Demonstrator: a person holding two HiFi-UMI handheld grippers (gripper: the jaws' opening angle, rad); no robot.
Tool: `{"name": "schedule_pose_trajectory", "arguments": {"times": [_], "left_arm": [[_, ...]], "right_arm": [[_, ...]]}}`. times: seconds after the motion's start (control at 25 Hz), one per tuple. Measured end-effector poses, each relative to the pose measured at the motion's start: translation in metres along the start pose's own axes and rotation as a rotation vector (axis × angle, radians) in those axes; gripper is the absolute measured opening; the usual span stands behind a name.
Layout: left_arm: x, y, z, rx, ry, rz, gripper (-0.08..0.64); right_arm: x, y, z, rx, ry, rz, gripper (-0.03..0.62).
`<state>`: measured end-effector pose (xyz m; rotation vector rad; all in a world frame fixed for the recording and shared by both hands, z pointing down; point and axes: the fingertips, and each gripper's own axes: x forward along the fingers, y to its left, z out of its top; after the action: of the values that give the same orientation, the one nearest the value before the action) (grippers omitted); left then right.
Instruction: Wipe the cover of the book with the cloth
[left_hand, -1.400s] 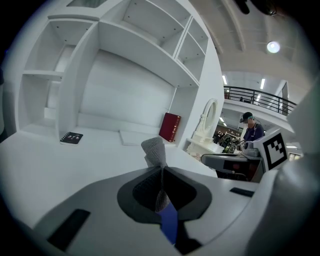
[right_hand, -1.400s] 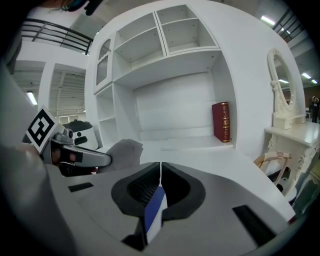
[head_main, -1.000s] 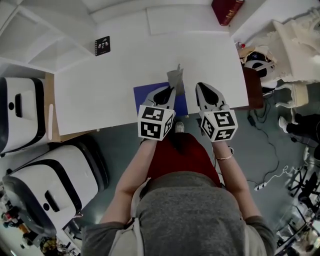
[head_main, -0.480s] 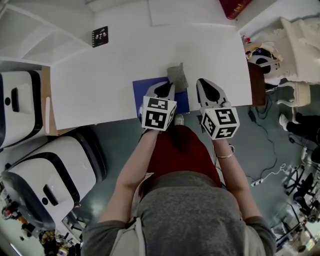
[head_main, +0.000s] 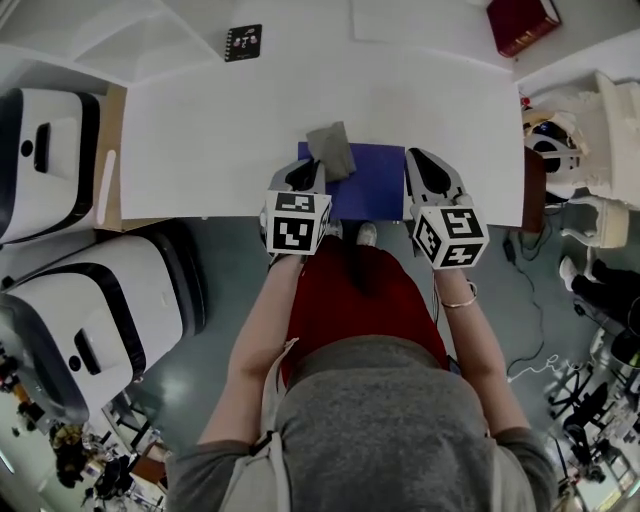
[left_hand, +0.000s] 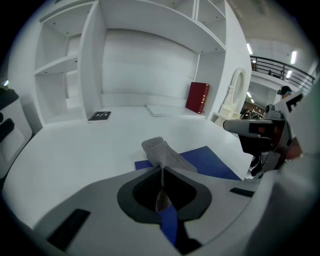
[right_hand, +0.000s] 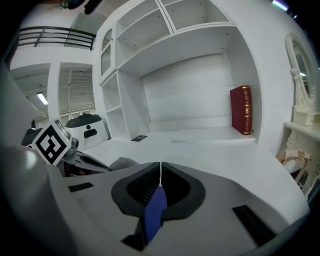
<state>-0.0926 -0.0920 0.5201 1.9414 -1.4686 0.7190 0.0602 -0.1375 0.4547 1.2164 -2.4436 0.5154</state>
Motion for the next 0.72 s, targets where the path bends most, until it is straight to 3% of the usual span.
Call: {"name": "schedule_pose_trajectory", "arguments": {"times": [0.2, 0.32, 0.44, 0.64, 0.72], "left_arm": [[-0.019, 0.037, -0.013, -0.003, 0.021, 0.107, 0.025], [-0.038, 0.042, -0.002, -0.021, -0.035, 0.119, 0.025], [-0.047, 0.012, 0.017, -0.03, -0.093, 0.029, 0.025], [-0.029, -0.083, 0.034, -0.024, -0.109, -0.244, 0.025], [-0.022, -0.117, 0.037, 0.001, -0.105, -0.32, 0.025]], "right_arm": [[0.003, 0.005, 0.003, -0.002, -0.012, 0.004, 0.031], [-0.002, 0.002, 0.005, 0.008, -0.022, -0.014, 0.031], [-0.011, -0.008, 0.005, 0.026, -0.035, -0.043, 0.031], [-0.033, -0.025, 0.0, 0.053, -0.052, -0.102, 0.031], [-0.042, -0.032, 0.0, 0.062, -0.058, -0.129, 0.029]]}}
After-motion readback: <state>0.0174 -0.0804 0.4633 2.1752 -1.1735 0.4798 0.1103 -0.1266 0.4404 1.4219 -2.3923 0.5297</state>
